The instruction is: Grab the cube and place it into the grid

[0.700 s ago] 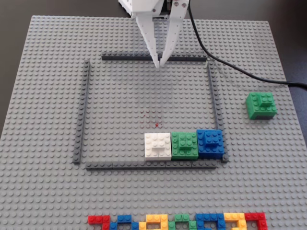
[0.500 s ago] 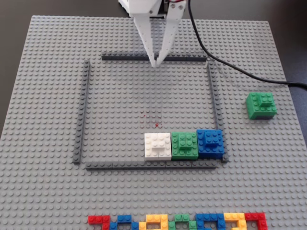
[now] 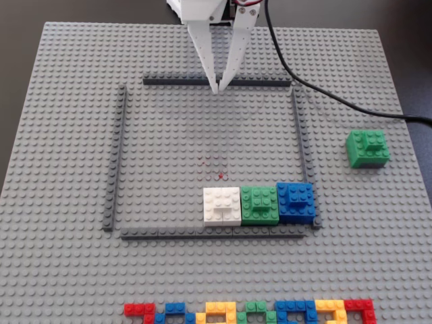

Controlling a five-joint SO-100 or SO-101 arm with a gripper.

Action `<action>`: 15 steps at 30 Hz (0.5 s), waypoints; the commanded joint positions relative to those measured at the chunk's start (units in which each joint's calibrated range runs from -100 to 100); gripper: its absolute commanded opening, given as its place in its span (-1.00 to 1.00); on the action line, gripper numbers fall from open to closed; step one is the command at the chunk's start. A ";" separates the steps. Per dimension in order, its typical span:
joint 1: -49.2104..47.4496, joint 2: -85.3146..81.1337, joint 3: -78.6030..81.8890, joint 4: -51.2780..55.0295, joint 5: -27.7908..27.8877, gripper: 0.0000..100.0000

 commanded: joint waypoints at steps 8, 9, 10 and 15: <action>-1.05 -1.95 0.26 -1.15 0.15 -1.00; -1.34 -1.95 -0.20 -1.05 0.00 -1.00; -1.56 -1.95 -0.56 -0.96 -0.15 -1.00; -2.01 -1.95 -4.18 0.36 -0.59 -1.00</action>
